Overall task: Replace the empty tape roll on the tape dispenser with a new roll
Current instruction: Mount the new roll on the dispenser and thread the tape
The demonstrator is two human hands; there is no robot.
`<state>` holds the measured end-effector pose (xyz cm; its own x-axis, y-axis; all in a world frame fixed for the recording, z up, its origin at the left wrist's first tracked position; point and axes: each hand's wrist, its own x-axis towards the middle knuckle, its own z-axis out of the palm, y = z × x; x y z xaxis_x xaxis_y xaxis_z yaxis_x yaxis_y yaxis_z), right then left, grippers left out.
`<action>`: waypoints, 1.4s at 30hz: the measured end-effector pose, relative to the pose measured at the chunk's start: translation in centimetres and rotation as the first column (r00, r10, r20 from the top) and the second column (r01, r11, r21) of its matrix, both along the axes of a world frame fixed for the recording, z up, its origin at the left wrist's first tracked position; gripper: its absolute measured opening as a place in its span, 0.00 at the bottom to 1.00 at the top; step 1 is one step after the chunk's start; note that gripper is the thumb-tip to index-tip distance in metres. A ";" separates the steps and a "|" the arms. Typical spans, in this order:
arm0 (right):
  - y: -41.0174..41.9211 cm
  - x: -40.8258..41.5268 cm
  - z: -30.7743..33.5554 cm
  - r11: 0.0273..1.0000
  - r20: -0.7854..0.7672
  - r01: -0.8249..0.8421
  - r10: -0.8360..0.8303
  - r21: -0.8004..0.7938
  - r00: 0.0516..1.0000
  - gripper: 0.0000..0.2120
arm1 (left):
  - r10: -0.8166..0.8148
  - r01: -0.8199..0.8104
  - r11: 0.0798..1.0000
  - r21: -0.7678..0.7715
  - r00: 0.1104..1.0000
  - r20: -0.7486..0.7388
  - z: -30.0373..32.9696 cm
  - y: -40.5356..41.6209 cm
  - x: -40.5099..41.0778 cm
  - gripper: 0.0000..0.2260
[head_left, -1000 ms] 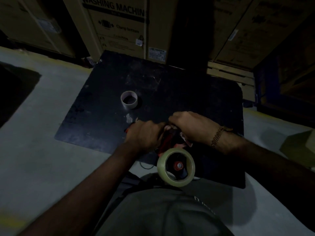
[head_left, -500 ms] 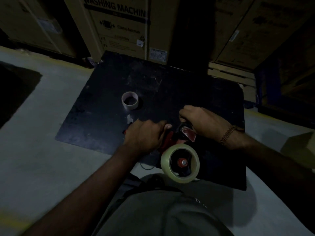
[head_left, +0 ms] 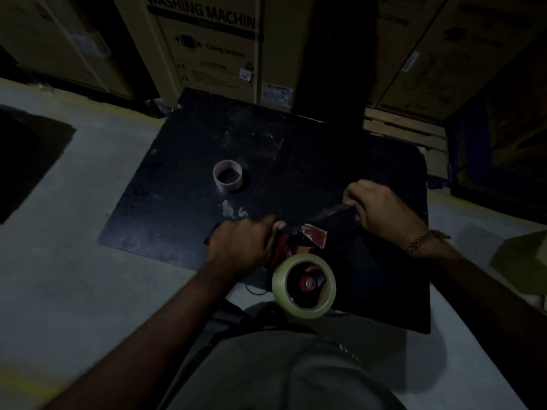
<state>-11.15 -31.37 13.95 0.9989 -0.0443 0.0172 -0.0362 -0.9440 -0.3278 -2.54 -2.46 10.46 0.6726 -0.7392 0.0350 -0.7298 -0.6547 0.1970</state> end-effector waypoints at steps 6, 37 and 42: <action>0.6 -0.2 -0.3 0.991 -0.009 0.099 -0.098 0.087 0.995 0.06 | 0.008 -0.008 1.000 -0.006 1.000 0.030 -0.1 -0.3 0.7 0.32; 7.9 -0.6 -0.4 0.455 -0.157 0.588 -0.687 0.669 0.710 0.05 | 0.099 -0.115 0.989 -0.098 0.983 -0.152 1.8 1.9 5.6 0.23; 12.2 0.4 -0.6 0.369 -0.139 0.600 -0.762 0.709 0.632 0.08 | 0.089 -0.116 0.987 -0.115 0.972 -0.216 2.7 3.5 7.8 0.22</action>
